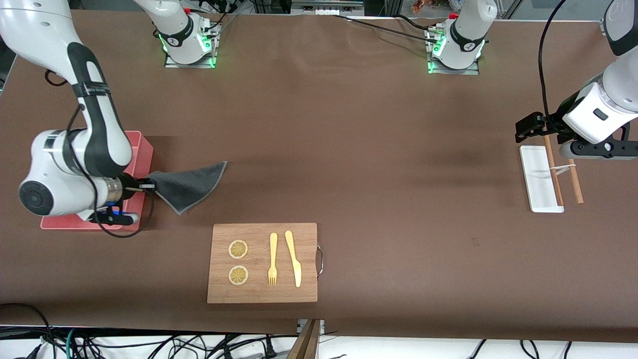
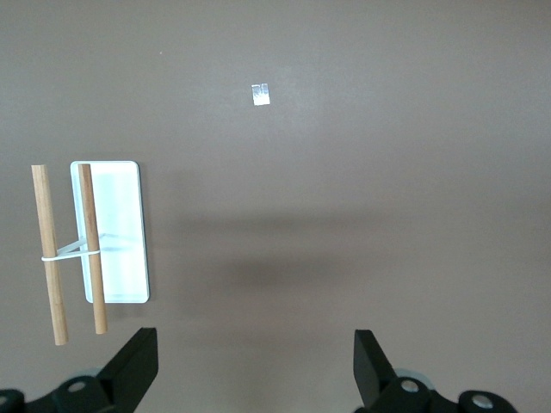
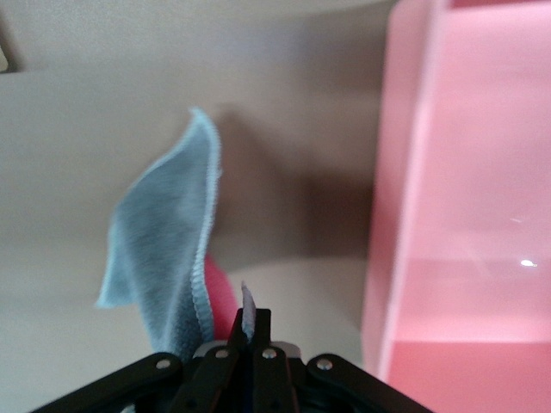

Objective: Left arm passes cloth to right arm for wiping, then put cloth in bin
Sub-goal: 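Carry the cloth with the right gripper over the pink bin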

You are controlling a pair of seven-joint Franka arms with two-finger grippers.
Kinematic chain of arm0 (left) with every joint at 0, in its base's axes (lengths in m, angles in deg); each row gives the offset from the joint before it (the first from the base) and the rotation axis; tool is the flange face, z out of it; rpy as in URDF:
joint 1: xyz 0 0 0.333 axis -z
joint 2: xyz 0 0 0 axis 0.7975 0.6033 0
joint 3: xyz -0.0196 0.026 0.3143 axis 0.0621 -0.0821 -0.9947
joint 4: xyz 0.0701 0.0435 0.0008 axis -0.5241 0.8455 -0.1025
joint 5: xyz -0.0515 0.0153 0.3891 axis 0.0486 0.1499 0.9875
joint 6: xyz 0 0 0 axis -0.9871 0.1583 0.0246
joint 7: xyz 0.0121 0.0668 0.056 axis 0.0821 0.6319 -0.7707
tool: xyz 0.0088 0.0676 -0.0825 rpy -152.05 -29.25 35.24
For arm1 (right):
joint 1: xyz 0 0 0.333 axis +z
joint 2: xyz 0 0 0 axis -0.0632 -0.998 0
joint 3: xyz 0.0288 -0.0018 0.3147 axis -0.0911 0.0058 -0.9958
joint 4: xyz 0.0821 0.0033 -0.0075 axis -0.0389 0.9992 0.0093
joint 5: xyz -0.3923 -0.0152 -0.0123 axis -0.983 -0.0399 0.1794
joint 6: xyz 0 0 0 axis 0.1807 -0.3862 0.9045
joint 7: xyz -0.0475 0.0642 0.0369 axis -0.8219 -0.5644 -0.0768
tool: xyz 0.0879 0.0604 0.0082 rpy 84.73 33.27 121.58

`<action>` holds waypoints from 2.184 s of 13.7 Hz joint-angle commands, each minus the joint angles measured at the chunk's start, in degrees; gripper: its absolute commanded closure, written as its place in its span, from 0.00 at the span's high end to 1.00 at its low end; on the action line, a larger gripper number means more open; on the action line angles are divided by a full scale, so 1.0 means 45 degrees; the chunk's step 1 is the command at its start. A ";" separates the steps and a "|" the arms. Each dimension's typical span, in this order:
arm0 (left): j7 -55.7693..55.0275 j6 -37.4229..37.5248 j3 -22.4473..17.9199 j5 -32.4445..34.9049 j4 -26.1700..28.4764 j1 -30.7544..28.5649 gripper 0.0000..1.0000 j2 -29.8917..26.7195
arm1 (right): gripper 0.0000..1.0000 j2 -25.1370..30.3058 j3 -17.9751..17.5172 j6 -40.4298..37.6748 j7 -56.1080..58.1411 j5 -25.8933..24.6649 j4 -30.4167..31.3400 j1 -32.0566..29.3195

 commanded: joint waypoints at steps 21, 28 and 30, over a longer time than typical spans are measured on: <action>-0.0025 0.0516 0.0005 0.0255 -0.0469 0.0092 1.00 0.0168 | 0.00 0.0849 0.2281 0.0072 0.5962 -0.1726 0.0466 -0.1225; 0.0013 0.0516 -0.0015 0.0255 -0.0547 0.0073 1.00 0.0168 | 1.00 0.0435 0.2281 0.3127 0.6001 -0.1181 0.1427 -0.1244; -0.0006 0.0516 -0.0015 0.0255 -0.0547 0.0073 1.00 0.0168 | 1.00 0.1467 0.2281 0.2486 0.6041 -0.0518 0.1271 -0.1245</action>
